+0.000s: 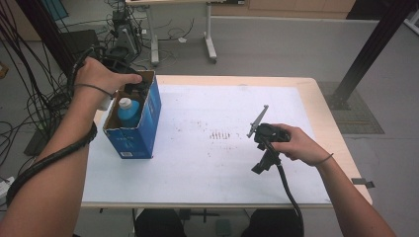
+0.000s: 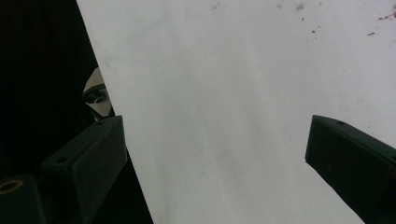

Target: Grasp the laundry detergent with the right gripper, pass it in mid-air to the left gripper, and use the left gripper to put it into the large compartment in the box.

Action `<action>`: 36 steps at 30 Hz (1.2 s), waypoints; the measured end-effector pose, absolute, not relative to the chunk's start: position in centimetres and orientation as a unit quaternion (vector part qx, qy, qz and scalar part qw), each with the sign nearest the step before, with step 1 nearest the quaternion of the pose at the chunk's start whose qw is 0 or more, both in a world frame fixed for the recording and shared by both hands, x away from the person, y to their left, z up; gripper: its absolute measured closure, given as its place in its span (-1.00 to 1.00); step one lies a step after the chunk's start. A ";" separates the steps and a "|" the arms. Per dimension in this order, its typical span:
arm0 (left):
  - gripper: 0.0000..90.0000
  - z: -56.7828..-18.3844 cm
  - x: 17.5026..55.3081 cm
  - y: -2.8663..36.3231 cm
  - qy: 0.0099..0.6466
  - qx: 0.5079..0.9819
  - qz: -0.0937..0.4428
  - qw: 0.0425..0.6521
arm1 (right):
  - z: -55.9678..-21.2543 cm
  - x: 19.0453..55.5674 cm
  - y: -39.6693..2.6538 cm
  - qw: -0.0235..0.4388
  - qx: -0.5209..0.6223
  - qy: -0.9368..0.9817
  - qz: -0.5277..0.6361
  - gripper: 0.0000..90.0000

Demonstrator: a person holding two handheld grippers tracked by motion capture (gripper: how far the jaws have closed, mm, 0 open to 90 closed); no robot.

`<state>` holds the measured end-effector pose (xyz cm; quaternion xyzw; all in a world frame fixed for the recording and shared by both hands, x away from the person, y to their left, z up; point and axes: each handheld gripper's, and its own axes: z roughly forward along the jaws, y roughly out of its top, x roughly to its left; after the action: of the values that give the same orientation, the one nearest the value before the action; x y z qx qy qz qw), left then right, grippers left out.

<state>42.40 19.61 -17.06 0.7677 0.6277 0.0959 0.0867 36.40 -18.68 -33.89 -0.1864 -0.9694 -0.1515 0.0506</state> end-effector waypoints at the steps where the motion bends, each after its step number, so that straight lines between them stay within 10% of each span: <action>1: -0.76 -16.9 42.3 19.4 0.626 0.770 0.095 0.086 | -33.9 36.4 -18.7 0.052 -0.186 -0.969 -0.151 -0.88; 36: -0.83 -17.2 43.3 8.8 0.543 0.829 0.069 0.116 | -33.7 36.7 -18.8 0.055 -0.190 -0.968 -0.155 -0.89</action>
<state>43.33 8.84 -17.23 0.8289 0.5430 0.0691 0.1155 36.73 -18.82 -33.68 -0.1903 -0.9679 -0.1545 0.0549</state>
